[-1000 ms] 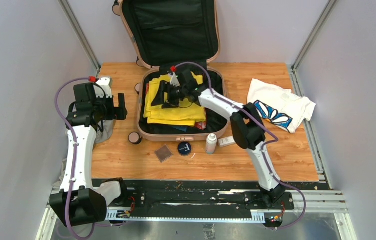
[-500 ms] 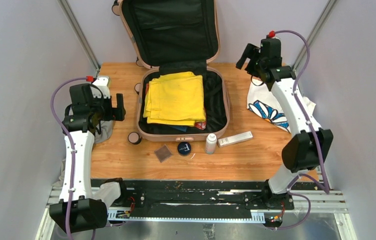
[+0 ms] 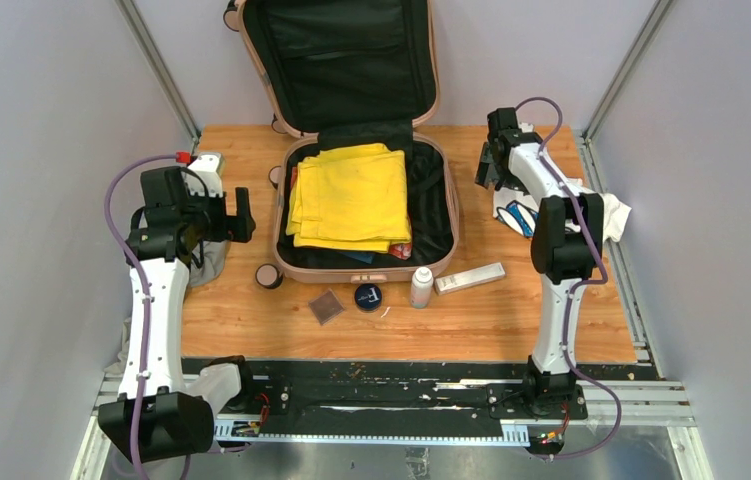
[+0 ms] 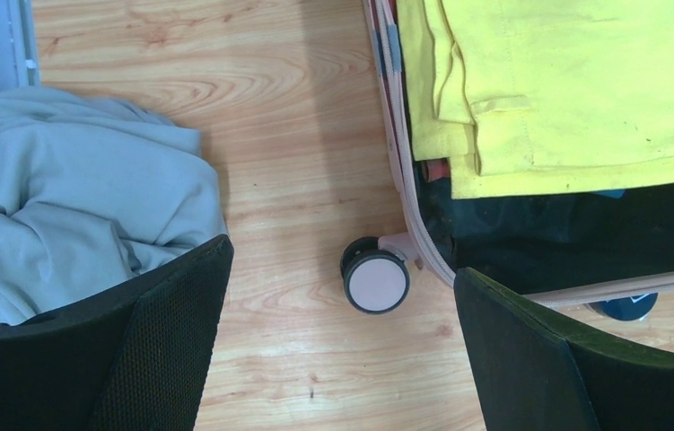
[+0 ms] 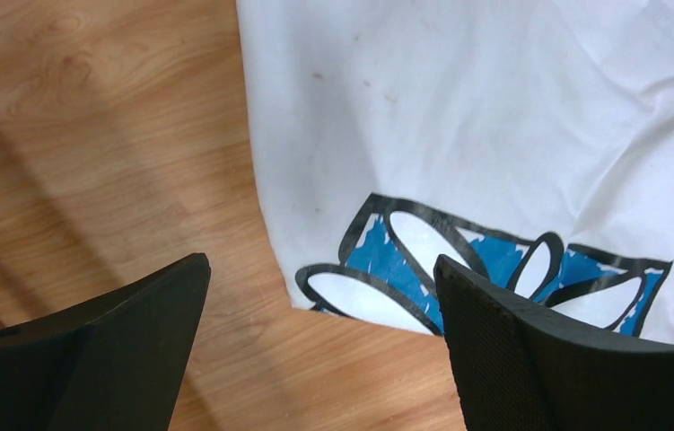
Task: Pack the luggage
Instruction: Pick up the clothes from the corner of the board.
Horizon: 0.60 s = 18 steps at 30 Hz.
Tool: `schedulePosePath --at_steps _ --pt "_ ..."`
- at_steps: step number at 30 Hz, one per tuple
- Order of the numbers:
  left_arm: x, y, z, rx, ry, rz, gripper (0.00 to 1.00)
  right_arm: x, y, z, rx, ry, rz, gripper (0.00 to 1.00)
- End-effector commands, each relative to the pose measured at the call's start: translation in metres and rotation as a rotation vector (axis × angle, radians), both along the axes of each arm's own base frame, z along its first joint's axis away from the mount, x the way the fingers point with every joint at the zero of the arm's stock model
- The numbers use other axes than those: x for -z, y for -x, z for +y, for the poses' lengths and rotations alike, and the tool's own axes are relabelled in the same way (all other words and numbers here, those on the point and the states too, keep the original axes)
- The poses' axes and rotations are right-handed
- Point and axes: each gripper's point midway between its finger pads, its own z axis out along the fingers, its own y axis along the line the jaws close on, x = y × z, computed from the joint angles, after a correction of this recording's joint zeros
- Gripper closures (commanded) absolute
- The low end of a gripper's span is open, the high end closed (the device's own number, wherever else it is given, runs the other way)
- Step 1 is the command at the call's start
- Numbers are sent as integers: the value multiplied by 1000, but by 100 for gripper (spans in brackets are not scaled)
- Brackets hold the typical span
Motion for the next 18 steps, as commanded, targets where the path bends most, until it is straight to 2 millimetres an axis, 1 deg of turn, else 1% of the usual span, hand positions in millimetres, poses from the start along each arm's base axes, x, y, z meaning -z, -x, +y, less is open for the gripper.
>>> schedulePosePath --at_steps 1,4,6,8,11,16,18 --pt "1 0 -5 32 7 11 0 -4 -6 -25 18 105 30 2" --pt "1 -1 -5 30 13 14 0 14 -8 -30 37 52 64 2" --pt "-1 -2 -7 37 23 11 0 27 -11 -31 52 -16 78 2" --pt "-4 -1 -11 50 41 4 0 36 -12 -32 60 -72 89 2" --pt "-8 -2 -15 64 59 -7 0 48 -14 -32 55 -107 108 2" --pt "-9 -5 -16 63 69 -3 0 68 -9 -25 44 -164 152 2" --pt "-9 -5 -16 63 70 -3 0 75 -6 -36 71 -186 166 5"
